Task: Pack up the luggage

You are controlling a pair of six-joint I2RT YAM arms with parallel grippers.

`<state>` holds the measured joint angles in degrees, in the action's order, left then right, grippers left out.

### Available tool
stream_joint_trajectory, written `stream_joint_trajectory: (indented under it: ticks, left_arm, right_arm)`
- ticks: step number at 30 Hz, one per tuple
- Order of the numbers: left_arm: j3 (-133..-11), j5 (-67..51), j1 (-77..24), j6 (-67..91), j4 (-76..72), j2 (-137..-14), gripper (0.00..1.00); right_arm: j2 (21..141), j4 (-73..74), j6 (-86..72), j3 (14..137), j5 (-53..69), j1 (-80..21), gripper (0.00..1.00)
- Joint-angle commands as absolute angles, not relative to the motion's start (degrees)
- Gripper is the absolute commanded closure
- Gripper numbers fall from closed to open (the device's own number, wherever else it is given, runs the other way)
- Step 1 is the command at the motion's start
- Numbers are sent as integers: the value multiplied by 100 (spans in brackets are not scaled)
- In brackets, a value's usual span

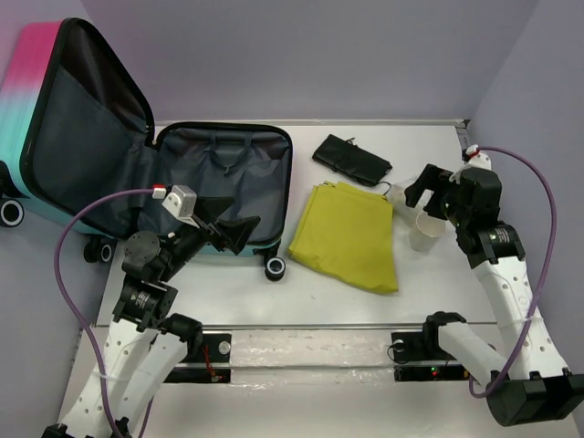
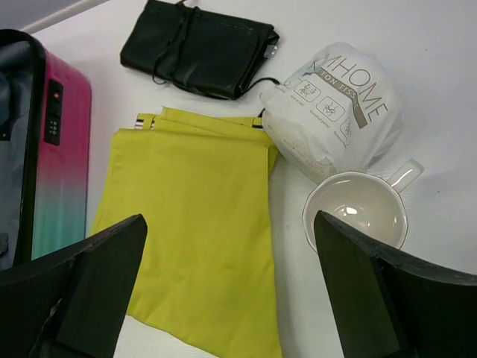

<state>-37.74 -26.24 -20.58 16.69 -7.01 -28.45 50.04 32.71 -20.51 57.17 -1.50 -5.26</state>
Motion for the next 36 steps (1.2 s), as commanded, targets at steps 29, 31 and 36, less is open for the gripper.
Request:
stream_joint_trajectory:
  ticks: [29,31,36]
  left_arm:
    - [-4140,-2522,-2426,1257,-466,-3085,1]
    - [-4131,-2514,-2417,1248,-466,-3085,1]
    - [-4131,-2505,-2417,1248,-475,-3103,1]
  right_arm:
    - [8692,1749,-1969,6592,-1723,-105,0]
    - [8833,1749,-2012,6522,-1635,-105,0]
    - [8816,1626,-2136,6363,-1564,-105,18]
